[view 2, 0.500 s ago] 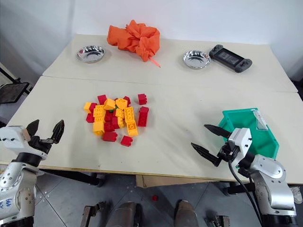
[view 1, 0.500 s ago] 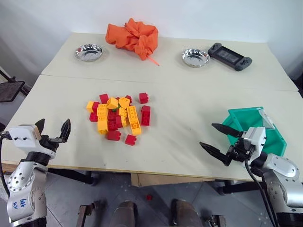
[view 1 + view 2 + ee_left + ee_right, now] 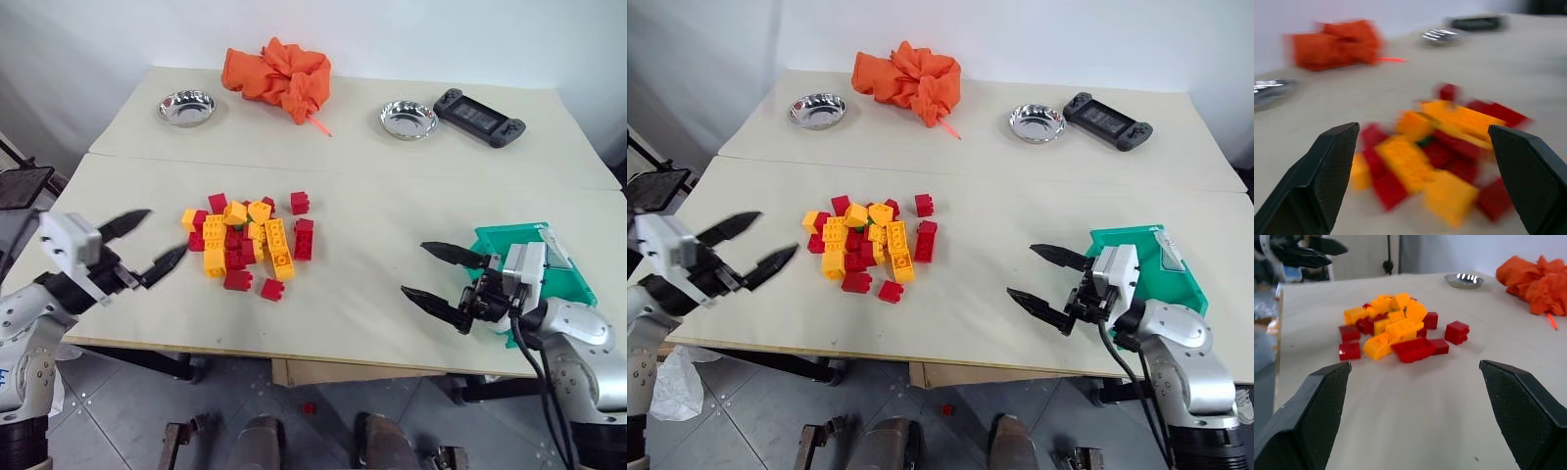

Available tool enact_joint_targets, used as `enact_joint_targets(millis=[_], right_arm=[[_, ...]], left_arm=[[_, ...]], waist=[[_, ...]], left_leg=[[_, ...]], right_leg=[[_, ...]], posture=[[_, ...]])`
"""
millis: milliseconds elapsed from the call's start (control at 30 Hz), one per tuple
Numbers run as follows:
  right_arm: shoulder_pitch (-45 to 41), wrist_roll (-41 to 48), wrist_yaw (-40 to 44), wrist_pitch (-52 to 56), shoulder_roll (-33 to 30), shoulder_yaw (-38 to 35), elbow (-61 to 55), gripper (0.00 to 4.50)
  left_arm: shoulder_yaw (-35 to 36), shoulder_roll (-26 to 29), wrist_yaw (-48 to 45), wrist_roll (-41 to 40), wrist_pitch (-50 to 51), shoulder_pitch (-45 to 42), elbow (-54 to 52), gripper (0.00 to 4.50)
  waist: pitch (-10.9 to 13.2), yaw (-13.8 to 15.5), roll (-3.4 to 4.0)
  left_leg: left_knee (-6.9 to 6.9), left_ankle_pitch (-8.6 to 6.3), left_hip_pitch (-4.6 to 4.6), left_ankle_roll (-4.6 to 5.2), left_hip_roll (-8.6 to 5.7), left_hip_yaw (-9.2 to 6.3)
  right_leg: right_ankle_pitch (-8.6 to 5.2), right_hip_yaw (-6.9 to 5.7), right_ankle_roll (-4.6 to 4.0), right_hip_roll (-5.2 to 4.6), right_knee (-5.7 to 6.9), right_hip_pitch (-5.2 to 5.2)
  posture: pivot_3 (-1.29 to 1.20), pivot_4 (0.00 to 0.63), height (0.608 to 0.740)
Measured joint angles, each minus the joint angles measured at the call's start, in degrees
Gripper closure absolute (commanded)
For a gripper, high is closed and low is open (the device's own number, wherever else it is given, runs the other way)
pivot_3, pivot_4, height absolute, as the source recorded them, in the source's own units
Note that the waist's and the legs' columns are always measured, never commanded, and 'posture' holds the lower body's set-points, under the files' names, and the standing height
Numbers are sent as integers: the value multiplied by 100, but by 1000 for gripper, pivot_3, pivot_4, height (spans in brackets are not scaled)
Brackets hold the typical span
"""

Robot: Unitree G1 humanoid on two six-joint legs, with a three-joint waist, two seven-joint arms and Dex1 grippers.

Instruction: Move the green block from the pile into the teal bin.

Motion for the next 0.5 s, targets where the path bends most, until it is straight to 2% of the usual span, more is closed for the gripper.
enact_joint_targets(millis=[167, 400, 500], right_arm=[[-15, -153, 267, -252, -302, -358, 530, 0], [129, -225, 303, -476, -304, -386, 624, 0], [192, -257, 223, -499, -255, -395, 634, 0]], left_arm=[[-608, -1, -851, 70, -161, 344, -49, 2244], [-1079, -252, -1029, 472, -648, 341, 37, 4493], [-1406, -500, -1006, 899, -1037, -205, 475, 4493]], waist=[[2, -27, 2], [2, -13, 3], [1, 20, 5]], left_leg=[[-2, 0, 0, 0, 2, 5], [6, 0, 1, -1, 3, 4], [14, 0, 1, -1, 2, 4]], right_leg=[[0, 0, 0, 1, -3, -3], [0, 0, 1, 1, 3, 0], [1, -1, 2, 1, 6, 3]], posture=[[0, 150, 740], [0, 150, 740], [0, 150, 740]])
